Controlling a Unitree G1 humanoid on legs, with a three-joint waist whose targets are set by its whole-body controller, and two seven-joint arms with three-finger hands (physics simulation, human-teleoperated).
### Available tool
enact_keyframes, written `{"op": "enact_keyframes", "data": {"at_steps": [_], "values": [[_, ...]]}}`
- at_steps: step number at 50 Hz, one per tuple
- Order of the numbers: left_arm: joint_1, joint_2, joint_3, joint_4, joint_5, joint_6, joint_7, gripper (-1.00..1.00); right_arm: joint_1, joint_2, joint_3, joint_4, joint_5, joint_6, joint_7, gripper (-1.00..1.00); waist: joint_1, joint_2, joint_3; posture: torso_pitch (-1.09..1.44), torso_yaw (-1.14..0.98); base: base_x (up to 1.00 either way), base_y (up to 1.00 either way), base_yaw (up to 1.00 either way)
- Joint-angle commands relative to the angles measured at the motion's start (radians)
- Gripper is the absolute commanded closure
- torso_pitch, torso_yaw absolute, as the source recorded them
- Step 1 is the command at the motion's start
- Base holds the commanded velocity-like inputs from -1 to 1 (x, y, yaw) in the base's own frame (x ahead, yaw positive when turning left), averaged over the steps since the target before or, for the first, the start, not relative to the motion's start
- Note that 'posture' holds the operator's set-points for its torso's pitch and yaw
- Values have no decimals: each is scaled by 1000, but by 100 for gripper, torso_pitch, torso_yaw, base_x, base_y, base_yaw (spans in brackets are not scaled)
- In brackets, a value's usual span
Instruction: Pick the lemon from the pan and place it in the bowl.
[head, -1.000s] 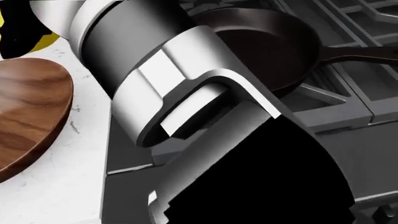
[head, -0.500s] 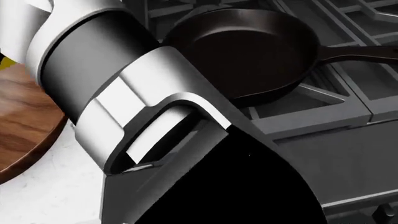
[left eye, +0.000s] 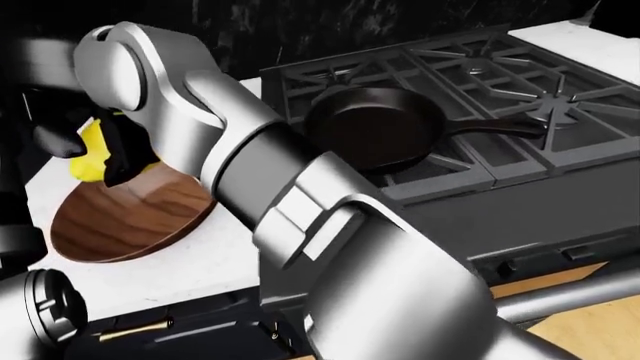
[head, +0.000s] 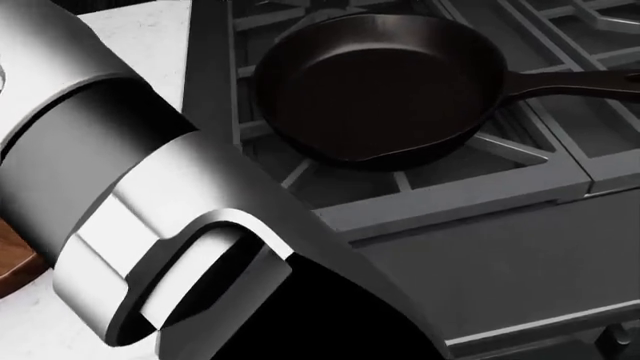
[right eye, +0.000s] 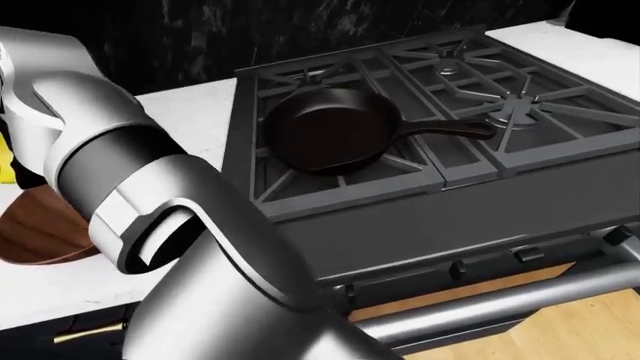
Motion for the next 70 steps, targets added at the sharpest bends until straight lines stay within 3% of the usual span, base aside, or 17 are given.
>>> {"op": "enact_keyframes", "data": {"at_steps": [1,24,43,50,52,66,70], "values": [[-29,24,10,-38,-1,-31,4,-100,-28,-6,-5,-36,8,-12,-24,100,-1,14,-27,0,0,0,0,0],[8,30,17,-31,-20,-51,10,-100,47,46,15,-30,-12,-24,-66,100,0,20,-32,0,0,0,0,0],[11,30,14,-25,-20,-58,9,-100,86,16,2,-1,-34,-45,-106,100,3,17,-36,0,0,0,0,0],[10,33,15,-13,-20,-65,8,-100,96,6,-7,9,-43,-50,-156,100,4,17,-38,0,0,0,0,0],[9,32,14,-8,-19,-70,8,-100,100,6,-3,11,-61,-27,-233,100,5,17,-38,0,0,0,0,0],[14,28,13,-8,-19,-73,10,-100,138,7,-11,20,-91,-53,-383,100,8,13,-40,0,0,0,0,0],[13,29,13,-8,-19,-72,10,-100,145,18,-23,19,-76,-91,-380,100,9,13,-41,0,0,0,0,0]]}}
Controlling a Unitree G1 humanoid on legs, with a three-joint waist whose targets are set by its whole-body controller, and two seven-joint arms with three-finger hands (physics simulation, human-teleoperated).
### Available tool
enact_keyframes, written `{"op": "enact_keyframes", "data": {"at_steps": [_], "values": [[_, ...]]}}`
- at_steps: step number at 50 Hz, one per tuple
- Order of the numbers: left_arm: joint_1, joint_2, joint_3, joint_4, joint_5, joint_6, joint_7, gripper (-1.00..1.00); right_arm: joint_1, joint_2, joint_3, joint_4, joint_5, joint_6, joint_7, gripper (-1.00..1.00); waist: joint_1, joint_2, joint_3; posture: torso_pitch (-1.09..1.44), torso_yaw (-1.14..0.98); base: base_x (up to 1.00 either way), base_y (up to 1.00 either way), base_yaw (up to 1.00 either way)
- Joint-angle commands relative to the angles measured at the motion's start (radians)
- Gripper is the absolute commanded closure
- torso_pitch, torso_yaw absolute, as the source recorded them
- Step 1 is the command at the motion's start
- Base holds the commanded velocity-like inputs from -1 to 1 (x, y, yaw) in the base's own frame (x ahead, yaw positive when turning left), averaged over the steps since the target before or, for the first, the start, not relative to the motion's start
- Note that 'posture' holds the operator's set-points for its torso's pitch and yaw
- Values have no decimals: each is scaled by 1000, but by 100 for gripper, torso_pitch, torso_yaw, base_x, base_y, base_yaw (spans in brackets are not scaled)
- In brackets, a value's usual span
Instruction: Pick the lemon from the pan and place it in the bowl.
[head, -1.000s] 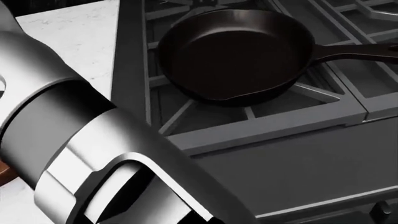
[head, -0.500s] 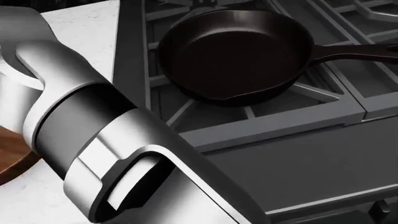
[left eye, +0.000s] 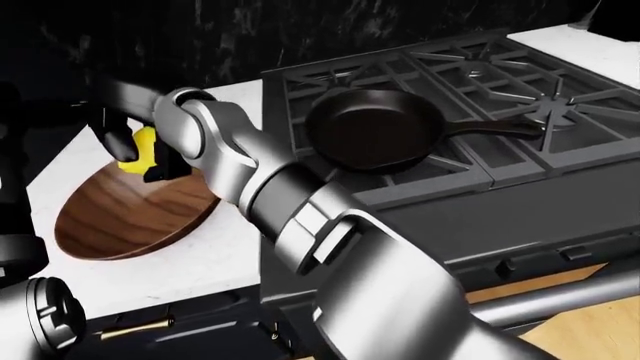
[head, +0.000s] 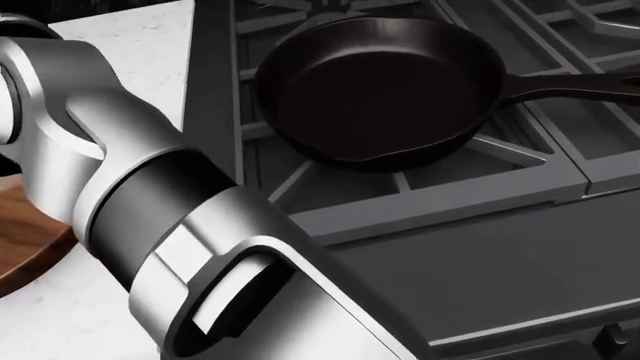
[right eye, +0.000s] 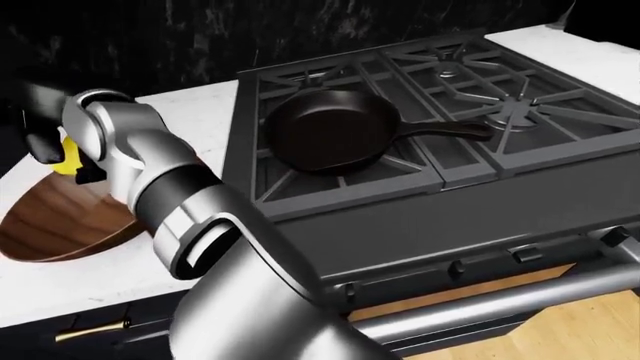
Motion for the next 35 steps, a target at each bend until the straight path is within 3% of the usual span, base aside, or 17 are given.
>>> {"op": "enact_keyframes", "data": {"at_steps": [1,35], "values": [[-33,23,9,-38,2,-29,5,-100,-35,-3,-2,-42,-1,-15,-60,100,-1,15,-28,0,0,0,0,0],[-28,30,11,-34,-1,-34,4,-100,30,29,6,-36,-13,-68,-46,100,1,14,-30,0,0,0,0,0]]}}
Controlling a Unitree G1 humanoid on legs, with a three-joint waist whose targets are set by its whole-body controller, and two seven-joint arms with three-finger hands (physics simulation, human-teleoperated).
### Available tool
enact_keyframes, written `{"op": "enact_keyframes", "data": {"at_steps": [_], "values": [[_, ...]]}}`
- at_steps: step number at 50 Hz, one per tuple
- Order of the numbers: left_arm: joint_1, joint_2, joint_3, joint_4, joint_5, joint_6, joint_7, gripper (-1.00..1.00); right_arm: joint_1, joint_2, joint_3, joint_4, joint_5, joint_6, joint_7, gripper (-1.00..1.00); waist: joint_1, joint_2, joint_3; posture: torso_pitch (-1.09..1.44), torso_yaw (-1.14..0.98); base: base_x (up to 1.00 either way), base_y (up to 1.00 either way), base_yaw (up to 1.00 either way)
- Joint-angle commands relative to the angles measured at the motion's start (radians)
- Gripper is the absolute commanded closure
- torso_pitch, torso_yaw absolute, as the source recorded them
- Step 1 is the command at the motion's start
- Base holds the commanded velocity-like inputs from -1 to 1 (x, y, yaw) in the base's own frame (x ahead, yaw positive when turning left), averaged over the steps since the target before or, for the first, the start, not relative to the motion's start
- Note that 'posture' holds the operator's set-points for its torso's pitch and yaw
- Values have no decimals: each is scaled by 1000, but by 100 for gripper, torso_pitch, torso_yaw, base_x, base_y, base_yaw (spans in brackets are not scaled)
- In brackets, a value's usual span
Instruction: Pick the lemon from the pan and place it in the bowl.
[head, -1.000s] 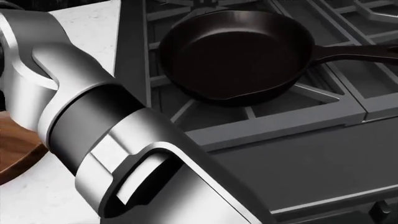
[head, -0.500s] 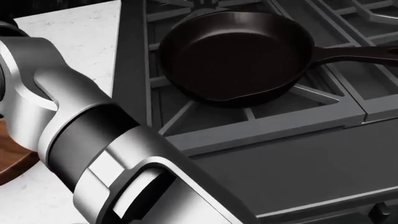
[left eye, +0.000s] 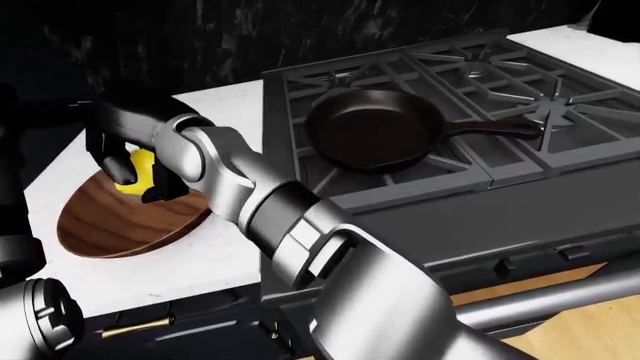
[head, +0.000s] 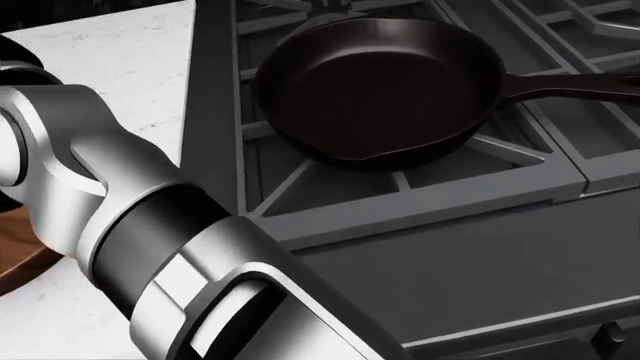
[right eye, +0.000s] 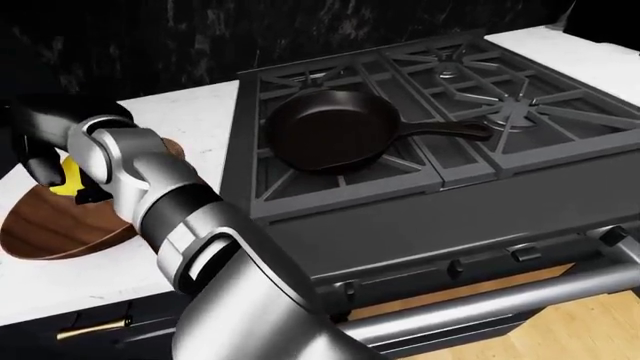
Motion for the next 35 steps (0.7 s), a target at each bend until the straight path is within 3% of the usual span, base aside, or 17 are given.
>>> {"op": "enact_keyframes", "data": {"at_steps": [1,20,21,22,23,35], "values": [[-33,23,9,-32,3,-32,6,-100,-31,-12,-5,-42,0,-17,-16,100,-1,15,-27,0,0,0,0,0],[-23,22,11,-33,2,-36,7,-100,4,-7,-5,-39,-23,-22,-15,100,1,14,-30,0,0,0,0,0],[-23,22,12,-33,2,-37,7,-100,4,-7,-7,-39,-22,-22,-14,31,1,14,-30,0,0,0,0,0],[-22,23,12,-34,2,-36,6,-100,3,-8,-7,-39,-22,-21,-14,-20,1,13,-30,0,0,0,0,0],[-21,23,13,-34,1,-36,6,-100,4,-9,-7,-39,-22,-18,-14,-100,1,13,-30,0,0,0,0,0],[-29,14,6,-34,5,-36,10,-100,-1,-18,-9,-39,-23,-15,-12,-100,2,13,-31,0,0,0,0,0]]}}
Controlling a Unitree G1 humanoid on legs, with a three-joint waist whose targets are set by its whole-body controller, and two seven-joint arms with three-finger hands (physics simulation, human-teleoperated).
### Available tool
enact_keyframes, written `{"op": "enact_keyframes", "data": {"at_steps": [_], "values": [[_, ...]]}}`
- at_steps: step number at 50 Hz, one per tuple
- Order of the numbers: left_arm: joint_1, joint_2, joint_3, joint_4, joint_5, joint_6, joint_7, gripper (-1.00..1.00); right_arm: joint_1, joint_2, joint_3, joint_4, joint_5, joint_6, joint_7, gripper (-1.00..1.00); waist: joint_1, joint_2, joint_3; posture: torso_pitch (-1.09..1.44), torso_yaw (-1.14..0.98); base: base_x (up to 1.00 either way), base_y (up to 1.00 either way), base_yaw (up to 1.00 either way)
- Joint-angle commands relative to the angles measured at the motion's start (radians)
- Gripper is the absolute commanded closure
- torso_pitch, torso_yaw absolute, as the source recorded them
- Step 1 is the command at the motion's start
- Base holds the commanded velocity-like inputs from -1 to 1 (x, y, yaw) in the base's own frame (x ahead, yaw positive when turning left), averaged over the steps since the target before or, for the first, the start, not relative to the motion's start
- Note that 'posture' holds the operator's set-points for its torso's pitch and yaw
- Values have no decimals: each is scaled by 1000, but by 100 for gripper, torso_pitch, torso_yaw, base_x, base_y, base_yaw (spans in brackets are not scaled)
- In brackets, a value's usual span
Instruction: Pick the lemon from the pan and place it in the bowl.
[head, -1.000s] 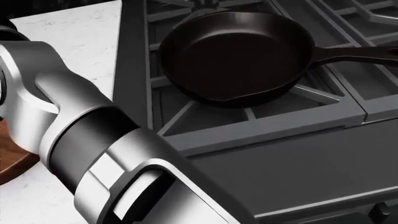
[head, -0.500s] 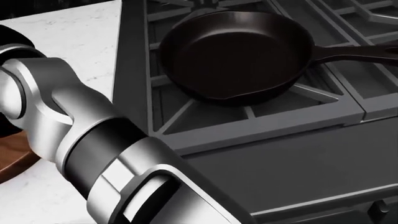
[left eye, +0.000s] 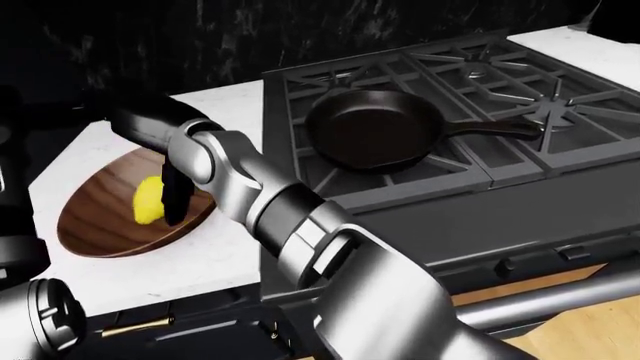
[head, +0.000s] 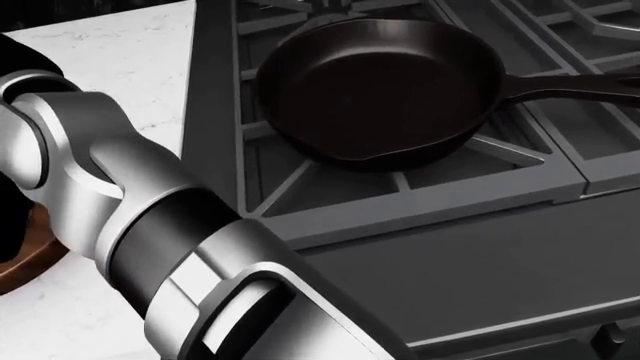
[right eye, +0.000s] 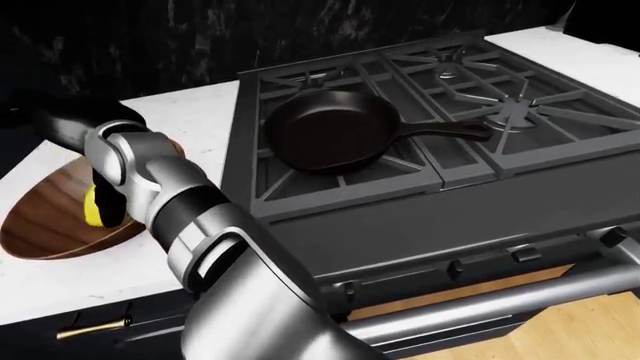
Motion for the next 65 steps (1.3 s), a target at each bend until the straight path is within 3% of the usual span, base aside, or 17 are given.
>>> {"op": "enact_keyframes", "data": {"at_steps": [1,33,65], "values": [[-36,23,8,-39,3,-28,5,-100,-34,-10,-4,-41,3,-15,-14,-100,-1,15,-27,0,0,0,0,0],[-36,18,9,-40,10,-28,6,-100,-52,-31,-18,-41,24,-10,-13,-100,-3,14,-26,0,0,0,0,0],[-76,-4,-11,-49,32,-7,11,-100,-51,-143,-39,-35,50,-5,-26,-100,2,1,-26,0,0,0,0,0]]}}
